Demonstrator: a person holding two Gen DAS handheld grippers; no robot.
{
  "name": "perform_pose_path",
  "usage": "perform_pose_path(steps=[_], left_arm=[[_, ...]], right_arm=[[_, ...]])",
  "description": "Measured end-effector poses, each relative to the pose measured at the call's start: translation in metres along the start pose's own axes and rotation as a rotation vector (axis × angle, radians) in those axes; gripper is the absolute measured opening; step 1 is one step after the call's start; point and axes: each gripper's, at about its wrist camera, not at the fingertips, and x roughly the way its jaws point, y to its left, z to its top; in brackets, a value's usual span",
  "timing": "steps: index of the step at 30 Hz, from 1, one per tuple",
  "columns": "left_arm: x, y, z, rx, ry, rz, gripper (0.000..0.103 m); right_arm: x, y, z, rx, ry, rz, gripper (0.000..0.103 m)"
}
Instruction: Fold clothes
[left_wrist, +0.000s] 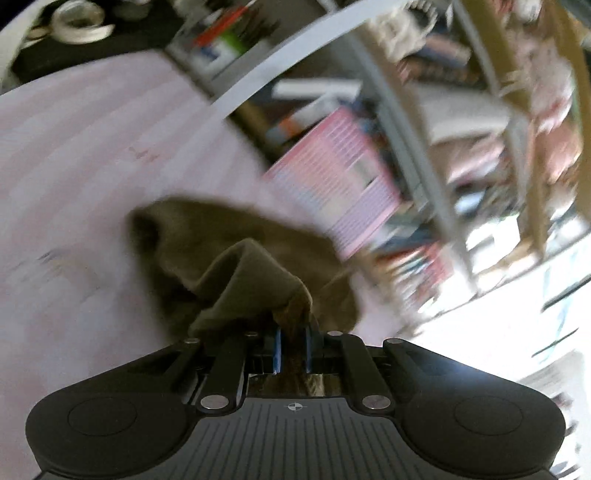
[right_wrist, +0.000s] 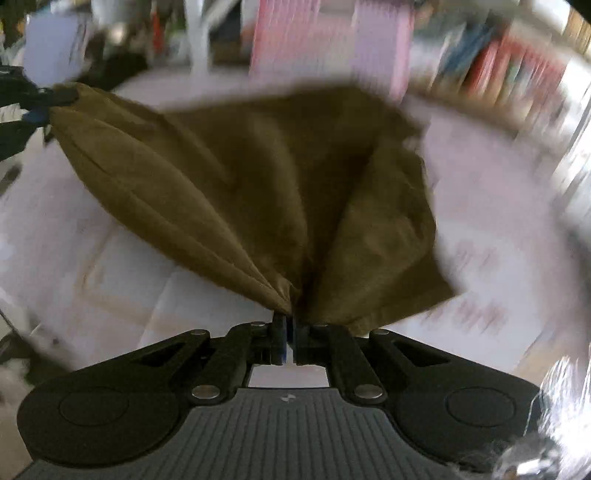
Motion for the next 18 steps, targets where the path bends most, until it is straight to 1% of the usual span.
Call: perform_pose_path(steps=[2,3,4,5,6,7,8,9,10,11,12,13,14,15,16,17,18], left_arm=[[-0.007,0.008,-0.013,0.02,0.043,0.051,0.01],[-0.01,0.011,-0.018,0.03,0.061,0.069,0.011],[-0.014,0.013,-0.023,0.04,0.075,0.081,0.011],[-0.017,0.015,-0.028,0.045,0.088,0.087,0.011],[-0.021,0.017,-0.032,0.048,0.1,0.089,0.012],[-0.024,0.019,-0.036,0.048,0.113,0.096,0.013],[-0.026,0.021,-0.039,0.047,0.126,0.105,0.017],[-0.029,0.024,-0.042,0.045,0.136,0.121,0.02],[-0.033,0.027,-0.045,0.041,0.142,0.145,0.029],[-0.037,0.03,-0.047,0.036,0.147,0.171,0.045],[-0.042,0.034,-0.048,0.038,0.156,0.184,0.053],[-0.047,0.038,-0.048,0.045,0.169,0.19,0.064],[-0.053,0.042,-0.048,0.052,0.181,0.197,0.066],[-0.059,0.047,-0.048,0.064,0.179,0.214,0.066],[-0.066,0.052,-0.045,0.073,0.16,0.249,0.066],[-0.072,0.057,-0.039,0.065,0.124,0.283,0.066],[-0.078,0.062,-0.031,0.049,0.081,0.315,0.066]], right_arm=[[0.004,0.001,-0.003,0.006,0.04,0.048,0.011],[0.0,0.0,0.0,0.0,0.038,0.079,0.024],[-0.005,-0.003,0.003,-0.005,0.035,0.112,0.045],[-0.011,-0.008,0.005,-0.006,0.026,0.148,0.053],[-0.018,-0.016,0.008,0.005,0.009,0.179,0.055],[-0.023,-0.024,0.012,0.03,-0.008,0.195,0.055],[-0.023,-0.036,0.016,0.07,-0.019,0.172,0.055],[-0.021,-0.05,0.02,0.117,-0.028,0.131,0.055],[-0.019,-0.064,0.024,0.163,-0.037,0.089,0.055],[-0.015,-0.077,0.027,0.201,-0.037,0.021,0.054],[-0.009,-0.088,0.029,0.218,-0.031,-0.063,0.051],[-0.003,-0.095,0.03,0.216,-0.022,-0.129,0.048],[0.002,-0.101,0.03,0.208,-0.011,-0.185,0.048],[0.008,-0.107,0.031,0.202,-0.001,-0.221,0.047],[0.014,-0.112,0.031,0.203,0.012,-0.231,0.047],[0.019,-0.117,0.03,0.208,0.027,-0.232,0.047],[0.024,-0.118,0.029,0.209,0.042,-0.231,0.044]])
